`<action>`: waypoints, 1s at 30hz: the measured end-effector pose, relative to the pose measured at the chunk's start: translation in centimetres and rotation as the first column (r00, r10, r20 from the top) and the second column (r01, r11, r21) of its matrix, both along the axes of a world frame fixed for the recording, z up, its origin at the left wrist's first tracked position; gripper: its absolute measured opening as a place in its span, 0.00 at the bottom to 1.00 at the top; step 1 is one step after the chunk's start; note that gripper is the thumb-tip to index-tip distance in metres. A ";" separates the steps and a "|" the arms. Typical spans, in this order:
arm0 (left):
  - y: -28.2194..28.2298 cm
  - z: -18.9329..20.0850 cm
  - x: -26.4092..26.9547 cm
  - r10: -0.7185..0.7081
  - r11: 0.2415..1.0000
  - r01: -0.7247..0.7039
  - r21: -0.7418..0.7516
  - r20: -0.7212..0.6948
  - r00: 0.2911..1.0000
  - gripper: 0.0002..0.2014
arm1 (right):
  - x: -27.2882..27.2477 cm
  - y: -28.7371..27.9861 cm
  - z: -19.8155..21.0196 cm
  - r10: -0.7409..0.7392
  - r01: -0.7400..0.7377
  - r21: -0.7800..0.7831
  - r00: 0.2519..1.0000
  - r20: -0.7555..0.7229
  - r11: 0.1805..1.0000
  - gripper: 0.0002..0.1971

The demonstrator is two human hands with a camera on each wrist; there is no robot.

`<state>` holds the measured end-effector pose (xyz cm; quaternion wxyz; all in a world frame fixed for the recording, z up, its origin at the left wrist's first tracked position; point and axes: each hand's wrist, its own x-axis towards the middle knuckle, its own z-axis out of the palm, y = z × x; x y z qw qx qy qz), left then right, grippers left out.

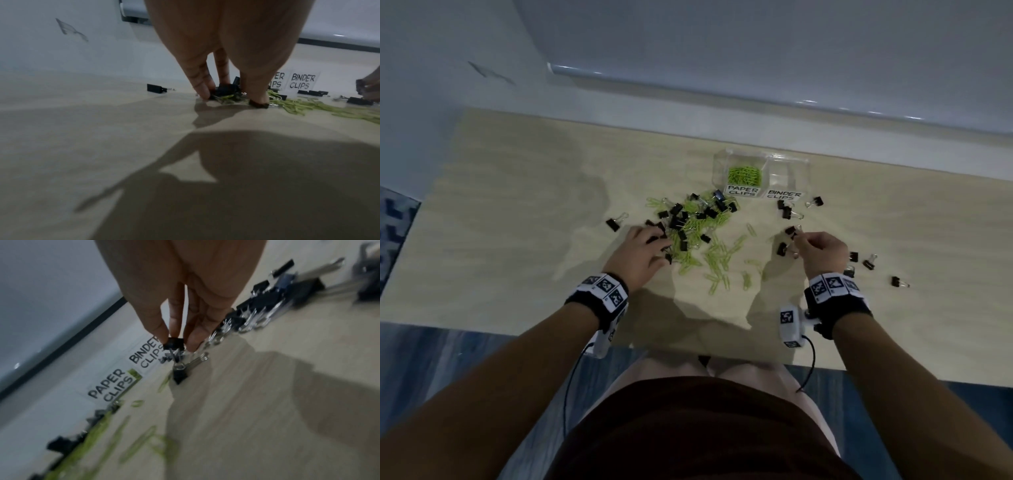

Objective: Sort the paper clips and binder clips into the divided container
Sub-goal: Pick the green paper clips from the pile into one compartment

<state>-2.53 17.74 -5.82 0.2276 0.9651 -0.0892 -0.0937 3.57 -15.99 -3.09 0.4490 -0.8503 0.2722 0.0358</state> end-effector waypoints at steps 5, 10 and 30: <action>-0.4 0.8 0.6 0.114 0.983 -0.117 -0.139 -0.025 0.993 0.13 | -0.2 1.9 -0.2 0.334 -0.310 -0.345 0.943 0.011 0.886 0.09; 0.3 1.3 0.5 0.234 0.907 -0.230 -0.354 -0.030 0.972 0.10 | -2.6 10.1 0.1 0.798 -0.731 -0.367 0.600 0.057 0.575 0.04; 0.7 0.9 1.7 0.240 0.959 -0.254 -0.128 -0.121 0.963 0.25 | -4.1 16.8 -0.2 0.826 -0.785 -0.265 0.557 0.092 0.559 0.10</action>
